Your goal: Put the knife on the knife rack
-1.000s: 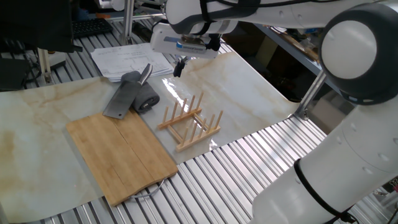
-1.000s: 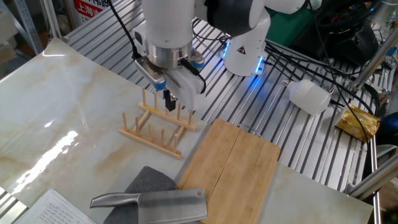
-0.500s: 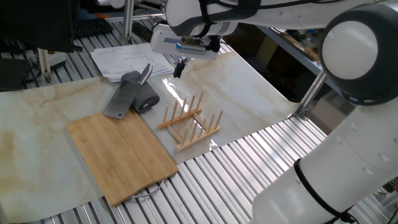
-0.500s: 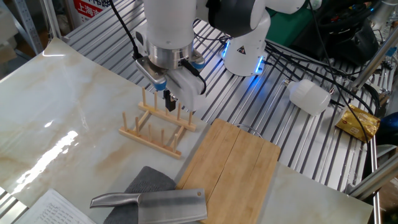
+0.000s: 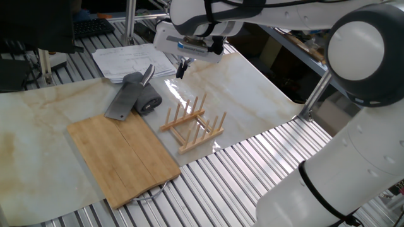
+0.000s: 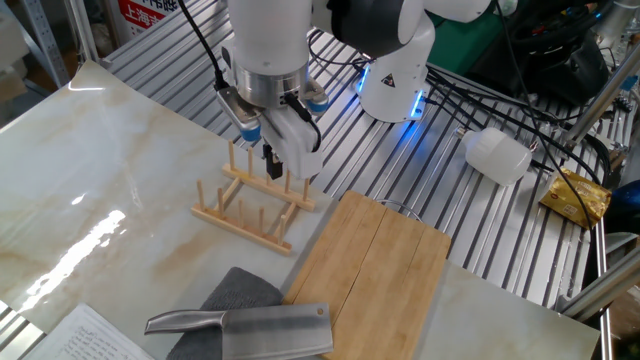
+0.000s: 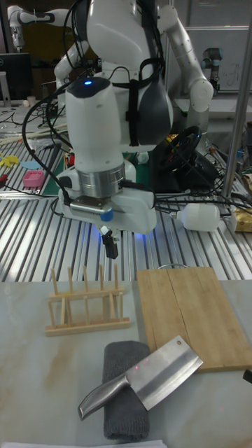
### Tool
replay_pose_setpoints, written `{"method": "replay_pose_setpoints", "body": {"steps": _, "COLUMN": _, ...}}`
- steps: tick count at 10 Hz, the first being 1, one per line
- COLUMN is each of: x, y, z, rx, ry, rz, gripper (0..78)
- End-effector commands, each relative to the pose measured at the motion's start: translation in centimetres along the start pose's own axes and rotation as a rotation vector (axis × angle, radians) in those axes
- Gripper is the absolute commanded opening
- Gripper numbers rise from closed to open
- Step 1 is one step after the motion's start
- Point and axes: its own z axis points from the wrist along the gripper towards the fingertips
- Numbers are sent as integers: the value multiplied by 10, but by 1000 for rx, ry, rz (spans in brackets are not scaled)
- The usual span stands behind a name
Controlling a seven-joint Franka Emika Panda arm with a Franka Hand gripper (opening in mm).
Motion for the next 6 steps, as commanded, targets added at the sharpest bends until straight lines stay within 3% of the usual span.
{"method": "replay_pose_setpoints", "body": {"steps": 1, "x": -1, "y": 0, "z": -1, "rx": -6, "ry": 2, "rz": -16, "gripper": 0}}
{"method": "replay_pose_setpoints", "body": {"steps": 6, "x": -5, "y": 2, "z": 1, "rx": 6, "ry": 1, "rz": -31, "gripper": 0}}
